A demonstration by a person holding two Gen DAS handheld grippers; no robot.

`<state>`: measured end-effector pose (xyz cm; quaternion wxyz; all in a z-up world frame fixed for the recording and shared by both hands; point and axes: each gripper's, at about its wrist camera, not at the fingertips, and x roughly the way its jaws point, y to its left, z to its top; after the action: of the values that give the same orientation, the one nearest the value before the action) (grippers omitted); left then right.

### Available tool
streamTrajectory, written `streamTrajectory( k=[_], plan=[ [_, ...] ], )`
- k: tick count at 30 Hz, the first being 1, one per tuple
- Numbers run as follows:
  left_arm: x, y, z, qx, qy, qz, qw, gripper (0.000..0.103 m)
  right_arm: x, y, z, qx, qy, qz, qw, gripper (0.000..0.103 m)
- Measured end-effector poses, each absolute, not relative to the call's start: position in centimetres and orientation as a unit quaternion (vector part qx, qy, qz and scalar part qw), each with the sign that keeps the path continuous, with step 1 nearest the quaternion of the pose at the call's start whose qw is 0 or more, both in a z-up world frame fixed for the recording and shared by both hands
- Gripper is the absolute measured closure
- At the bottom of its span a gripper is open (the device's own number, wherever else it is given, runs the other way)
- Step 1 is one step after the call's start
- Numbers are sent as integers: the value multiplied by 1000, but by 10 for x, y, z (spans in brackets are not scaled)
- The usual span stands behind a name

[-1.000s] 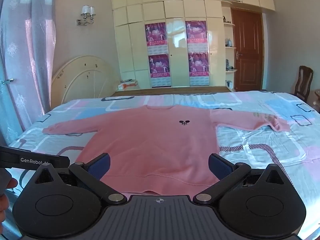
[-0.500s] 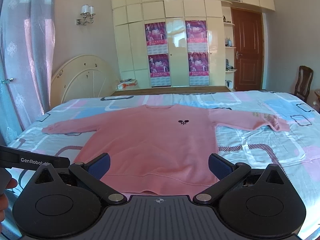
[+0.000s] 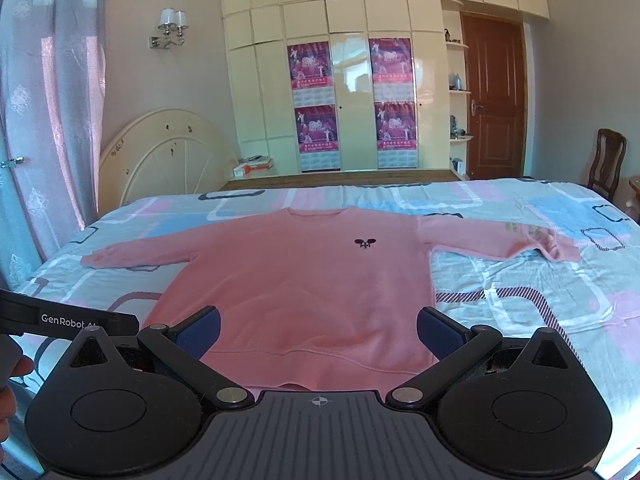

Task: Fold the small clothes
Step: 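Move both tools over the spread pink sweatshirt toward its sleeves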

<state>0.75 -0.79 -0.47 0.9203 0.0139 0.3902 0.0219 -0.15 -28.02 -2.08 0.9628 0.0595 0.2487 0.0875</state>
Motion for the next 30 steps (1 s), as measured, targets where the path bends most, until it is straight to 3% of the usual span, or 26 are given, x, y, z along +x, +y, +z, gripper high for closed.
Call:
streamTrajectory(
  k=[30],
  plan=[
    [47,-12,-15,23,404,22,914,1,34,-289,-36,70,265,64,960,0]
  ],
)
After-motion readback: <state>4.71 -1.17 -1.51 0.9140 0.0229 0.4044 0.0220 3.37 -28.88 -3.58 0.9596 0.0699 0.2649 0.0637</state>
